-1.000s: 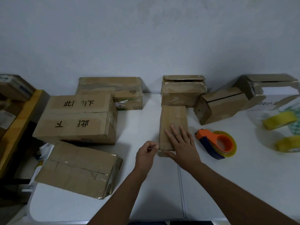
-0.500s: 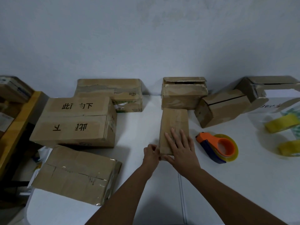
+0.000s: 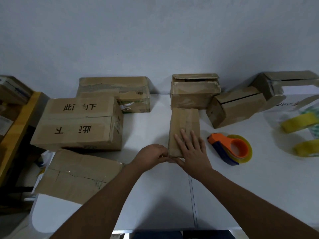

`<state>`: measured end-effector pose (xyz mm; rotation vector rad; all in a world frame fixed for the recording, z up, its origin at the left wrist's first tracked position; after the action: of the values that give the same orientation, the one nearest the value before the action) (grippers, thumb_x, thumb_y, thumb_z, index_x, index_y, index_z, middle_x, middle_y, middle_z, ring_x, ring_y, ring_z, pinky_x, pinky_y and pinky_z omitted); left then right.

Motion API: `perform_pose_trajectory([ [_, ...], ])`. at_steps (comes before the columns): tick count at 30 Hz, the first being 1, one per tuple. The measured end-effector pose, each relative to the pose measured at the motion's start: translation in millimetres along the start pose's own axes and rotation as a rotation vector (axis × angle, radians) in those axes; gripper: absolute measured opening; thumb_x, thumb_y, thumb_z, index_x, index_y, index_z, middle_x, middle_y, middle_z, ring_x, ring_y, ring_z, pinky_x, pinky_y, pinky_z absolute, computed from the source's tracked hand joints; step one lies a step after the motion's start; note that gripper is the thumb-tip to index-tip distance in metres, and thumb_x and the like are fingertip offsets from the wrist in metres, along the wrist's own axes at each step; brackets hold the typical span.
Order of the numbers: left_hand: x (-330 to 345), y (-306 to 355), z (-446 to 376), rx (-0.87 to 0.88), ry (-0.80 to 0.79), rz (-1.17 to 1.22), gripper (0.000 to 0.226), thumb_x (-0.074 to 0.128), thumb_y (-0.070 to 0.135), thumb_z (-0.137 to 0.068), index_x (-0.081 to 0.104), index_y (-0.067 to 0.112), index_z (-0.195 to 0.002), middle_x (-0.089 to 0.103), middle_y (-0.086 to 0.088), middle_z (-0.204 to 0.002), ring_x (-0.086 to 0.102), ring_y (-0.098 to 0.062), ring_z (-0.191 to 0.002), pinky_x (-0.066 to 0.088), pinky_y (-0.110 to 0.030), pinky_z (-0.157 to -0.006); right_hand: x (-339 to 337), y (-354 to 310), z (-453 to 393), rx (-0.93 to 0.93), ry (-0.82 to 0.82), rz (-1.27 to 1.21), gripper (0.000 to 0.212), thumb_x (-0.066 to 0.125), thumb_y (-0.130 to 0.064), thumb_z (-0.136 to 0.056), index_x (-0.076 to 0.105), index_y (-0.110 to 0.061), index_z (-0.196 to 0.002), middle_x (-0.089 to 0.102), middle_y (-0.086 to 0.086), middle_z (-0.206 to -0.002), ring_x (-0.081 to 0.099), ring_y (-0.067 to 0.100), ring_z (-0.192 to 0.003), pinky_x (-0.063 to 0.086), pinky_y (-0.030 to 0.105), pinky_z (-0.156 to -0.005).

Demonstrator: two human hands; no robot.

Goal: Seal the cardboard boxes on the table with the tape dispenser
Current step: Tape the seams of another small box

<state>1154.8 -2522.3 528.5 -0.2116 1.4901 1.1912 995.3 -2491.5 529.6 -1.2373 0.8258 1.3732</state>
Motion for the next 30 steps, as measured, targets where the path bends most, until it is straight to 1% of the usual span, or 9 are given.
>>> perform_pose_trajectory([
  [3, -9.2, -4.5, -16.5, -0.02, -0.146, -0.216, 0.034, 0.058, 0.048, -0.094, 0.067, 0.016, -0.089, 0.063, -0.002, -0.09, 0.058, -0.019, -0.086, 0.033, -0.027, -0.065, -0.4, 0.3, 1.7, -0.024, -0.042, 0.053, 0.101, 0.052, -0.056, -0.088, -0.027, -0.032, -0.147, -0.03, -0.001, -0.158, -0.024, 0.031, -0.146, -0.008, 0.053, -0.119],
  [5, -14.5, -5.5, -25.9, -0.052, -0.226, -0.337, 0.042, 0.056, 0.057, -0.092, 0.068, 0.017, -0.089, 0.065, 0.0, -0.092, 0.06, -0.018, -0.088, 0.035, -0.027, -0.066, -2.2, 0.4, 2.5, -0.023, -0.048, 0.059, 0.108, 0.061, -0.047, -0.084, -0.024, -0.031, -0.149, -0.027, 0.0, -0.159, -0.025, 0.031, -0.146, -0.01, 0.052, -0.117],
  [8, -17.8, -1.5, -35.6, -0.052, -0.315, -0.402, 0.044, 0.058, 0.06, -0.089, 0.066, 0.017, -0.092, 0.065, 0.0, -0.097, 0.062, -0.02, -0.091, 0.038, -0.029, -0.068, -4.4, -1.2, 2.8, -0.01, -0.044, 0.055, 0.11, 0.064, -0.043, -0.082, -0.022, -0.031, -0.15, -0.024, 0.001, -0.16, -0.024, 0.032, -0.146, -0.008, 0.052, -0.118],
  [12, -20.6, 4.6, -32.2, -0.039, -0.283, -0.372, 0.042, 0.065, 0.056, -0.086, 0.061, 0.016, -0.096, 0.06, 0.0, -0.105, 0.061, -0.021, -0.09, 0.038, -0.03, -0.066, -5.3, -4.5, 2.4, -0.001, -0.044, 0.065, 0.107, 0.06, -0.047, -0.085, -0.027, -0.032, -0.146, -0.027, 0.001, -0.159, -0.024, 0.032, -0.146, -0.01, 0.051, -0.117],
  [17, -11.8, -4.5, -7.0, -0.239, -0.221, -0.069, 0.044, 0.064, 0.048, -0.091, 0.065, 0.015, -0.12, 0.065, -0.002, -0.121, 0.062, -0.019, -0.103, 0.047, -0.029, -0.081, -6.4, -3.1, 2.1, -0.007, -0.045, 0.042, 0.108, 0.061, -0.047, -0.085, -0.027, -0.031, -0.146, -0.027, 0.001, -0.159, -0.024, 0.032, -0.146, -0.006, 0.053, -0.119],
  [21, -15.3, -7.8, 14.6, -0.528, 0.007, 0.348, 0.028, 0.056, 0.026, -0.099, 0.073, 0.009, -0.115, 0.072, -0.005, -0.105, 0.065, -0.016, -0.096, 0.045, -0.021, -0.076, -4.7, -2.5, 1.7, -0.004, -0.041, 0.046, 0.112, 0.062, -0.048, -0.085, -0.033, -0.033, -0.142, -0.03, 0.0, -0.158, -0.025, 0.032, -0.145, -0.008, 0.052, -0.118],
  [24, -9.6, 16.1, 18.1, -0.602, 0.082, 0.7, 0.028, 0.052, 0.011, -0.099, 0.073, 0.012, -0.116, 0.073, -0.003, -0.106, 0.067, -0.02, -0.101, 0.053, -0.035, -0.094, -4.0, -1.4, 2.1, 0.008, -0.039, 0.061, 0.112, 0.062, -0.045, -0.085, -0.034, -0.033, -0.142, -0.031, 0.0, -0.158, -0.026, 0.032, -0.145, -0.009, 0.051, -0.118],
  [27, -3.2, 37.8, 16.0, -0.591, 0.078, 0.712, 0.037, 0.044, 0.006, -0.099, 0.068, 0.017, -0.125, 0.07, -0.002, -0.119, 0.064, -0.021, -0.108, 0.051, -0.037, -0.099, -3.4, -0.8, 1.4, 0.015, -0.047, 0.07, 0.114, 0.063, -0.042, -0.085, -0.035, -0.033, -0.141, -0.032, 0.0, -0.157, -0.027, 0.032, -0.145, -0.009, 0.052, -0.118],
  [30, 2.3, 45.6, 16.0, -0.544, 0.047, 0.656, 0.044, 0.04, 0.009, -0.102, 0.049, 0.022, -0.143, 0.061, -0.001, -0.134, 0.057, -0.019, -0.117, 0.044, -0.024, -0.092, -1.9, -1.8, 1.0, 0.018, -0.052, 0.072, 0.115, 0.063, -0.04, -0.085, -0.037, -0.033, -0.139, -0.032, 0.001, -0.157, -0.027, 0.032, -0.145, -0.007, 0.053, -0.118],
])
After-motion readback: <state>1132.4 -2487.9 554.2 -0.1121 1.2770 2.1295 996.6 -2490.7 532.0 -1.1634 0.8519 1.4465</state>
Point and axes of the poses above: each hand's wrist, its own z-axis away from the middle knuckle, its own x-axis out of the palm, y = z × x, the point moved 5 cm from there along -z, towards the middle knuckle
